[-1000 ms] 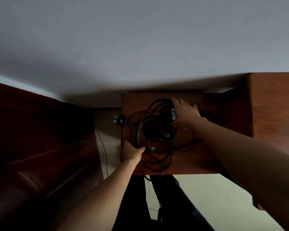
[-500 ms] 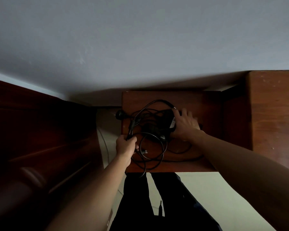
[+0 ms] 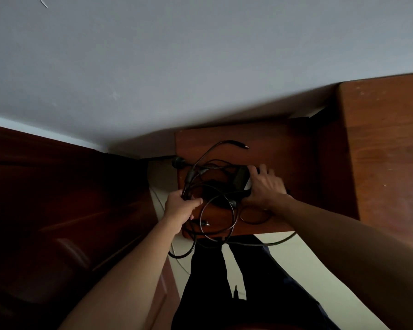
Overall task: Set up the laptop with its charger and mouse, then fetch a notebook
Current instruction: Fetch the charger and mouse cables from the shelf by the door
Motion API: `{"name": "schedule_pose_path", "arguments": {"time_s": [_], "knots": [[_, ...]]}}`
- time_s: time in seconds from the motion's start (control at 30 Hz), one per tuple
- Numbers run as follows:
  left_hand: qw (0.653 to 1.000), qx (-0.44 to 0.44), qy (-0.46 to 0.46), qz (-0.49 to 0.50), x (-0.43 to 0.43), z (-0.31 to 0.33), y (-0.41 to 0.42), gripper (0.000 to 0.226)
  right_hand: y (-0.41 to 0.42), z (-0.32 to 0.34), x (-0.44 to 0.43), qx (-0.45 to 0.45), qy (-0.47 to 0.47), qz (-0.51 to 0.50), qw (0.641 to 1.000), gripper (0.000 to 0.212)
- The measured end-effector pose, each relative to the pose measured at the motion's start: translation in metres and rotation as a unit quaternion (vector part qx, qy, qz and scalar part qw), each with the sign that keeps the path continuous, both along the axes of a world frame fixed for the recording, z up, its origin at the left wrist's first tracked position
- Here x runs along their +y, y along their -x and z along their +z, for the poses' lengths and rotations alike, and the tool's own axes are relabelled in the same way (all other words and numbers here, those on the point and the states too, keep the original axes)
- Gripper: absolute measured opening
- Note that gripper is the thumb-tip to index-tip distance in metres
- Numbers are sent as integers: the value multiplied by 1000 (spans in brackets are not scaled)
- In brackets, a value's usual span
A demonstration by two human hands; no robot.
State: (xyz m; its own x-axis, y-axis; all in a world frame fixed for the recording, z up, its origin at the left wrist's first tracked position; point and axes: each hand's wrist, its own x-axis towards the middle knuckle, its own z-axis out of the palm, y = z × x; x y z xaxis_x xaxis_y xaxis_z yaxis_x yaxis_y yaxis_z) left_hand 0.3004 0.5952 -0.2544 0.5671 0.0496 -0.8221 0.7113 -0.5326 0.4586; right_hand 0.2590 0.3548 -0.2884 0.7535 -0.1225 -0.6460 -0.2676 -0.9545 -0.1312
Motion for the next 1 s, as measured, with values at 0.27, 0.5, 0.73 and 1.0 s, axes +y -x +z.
{"name": "schedule_pose_path", "arguments": {"time_s": [0.27, 0.5, 0.73, 1.0], "knots": [[994, -78, -41, -65, 1, 37, -1, 9, 22, 48, -16, -10, -86, -76, 993, 110], [964, -167, -112, -175, 2, 80, -7, 12, 28, 101, -28, -76, -81, -86, 990, 109], [959, -158, -113, -209, -9, 99, -10, 26, 64, 123, -21, -126, -77, -157, 976, 107], [940, -191, -119, -255, -63, 75, -8, 25, 123, 86, -20, -103, -63, -288, 950, 101]]}}
